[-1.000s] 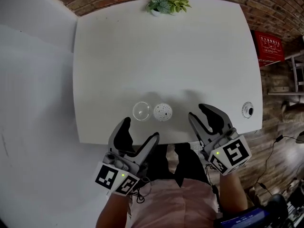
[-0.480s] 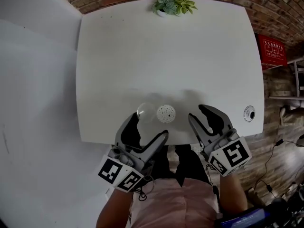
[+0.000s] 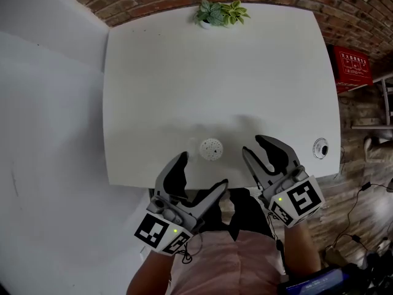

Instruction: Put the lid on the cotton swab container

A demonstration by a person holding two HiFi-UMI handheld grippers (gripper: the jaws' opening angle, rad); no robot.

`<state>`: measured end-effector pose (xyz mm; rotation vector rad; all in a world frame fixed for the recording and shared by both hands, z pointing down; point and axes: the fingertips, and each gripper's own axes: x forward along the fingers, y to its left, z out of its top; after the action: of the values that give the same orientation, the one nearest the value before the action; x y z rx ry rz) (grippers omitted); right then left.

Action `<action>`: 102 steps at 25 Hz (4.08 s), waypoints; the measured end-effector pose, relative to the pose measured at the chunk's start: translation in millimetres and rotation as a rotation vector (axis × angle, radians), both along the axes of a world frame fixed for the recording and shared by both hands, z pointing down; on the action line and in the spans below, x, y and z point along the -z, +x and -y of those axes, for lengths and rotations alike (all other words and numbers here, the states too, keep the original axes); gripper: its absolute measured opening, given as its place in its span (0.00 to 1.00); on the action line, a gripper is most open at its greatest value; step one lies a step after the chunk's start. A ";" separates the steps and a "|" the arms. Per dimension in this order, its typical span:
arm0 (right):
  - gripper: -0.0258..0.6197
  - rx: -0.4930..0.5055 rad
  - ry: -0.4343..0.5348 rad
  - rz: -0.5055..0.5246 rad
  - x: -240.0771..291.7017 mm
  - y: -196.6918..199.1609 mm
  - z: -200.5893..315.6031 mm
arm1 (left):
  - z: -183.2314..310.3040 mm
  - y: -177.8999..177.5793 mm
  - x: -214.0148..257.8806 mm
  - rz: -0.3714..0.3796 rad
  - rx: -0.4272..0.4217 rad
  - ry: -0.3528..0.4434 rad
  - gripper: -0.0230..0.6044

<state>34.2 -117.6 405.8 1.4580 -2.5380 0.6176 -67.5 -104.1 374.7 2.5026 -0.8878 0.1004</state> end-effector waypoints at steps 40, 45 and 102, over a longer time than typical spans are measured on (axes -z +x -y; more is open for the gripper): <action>0.28 -0.025 -0.002 0.021 -6.5 33.7 -8.3 | -16.8 49.8 -27.5 0.115 -0.108 -0.019 0.73; 0.28 -0.005 0.001 0.013 -6.0 28.2 -5.3 | -17.1 49.7 -27.7 0.110 -0.109 -0.017 0.72; 0.11 0.000 0.340 -0.026 171.0 0.4 46.0 | 62.5 -25.7 139.5 0.173 0.286 0.372 0.13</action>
<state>34.6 -163.6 234.8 1.5502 -2.7215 0.1676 -93.2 -166.6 235.2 2.6970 -1.4420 0.0616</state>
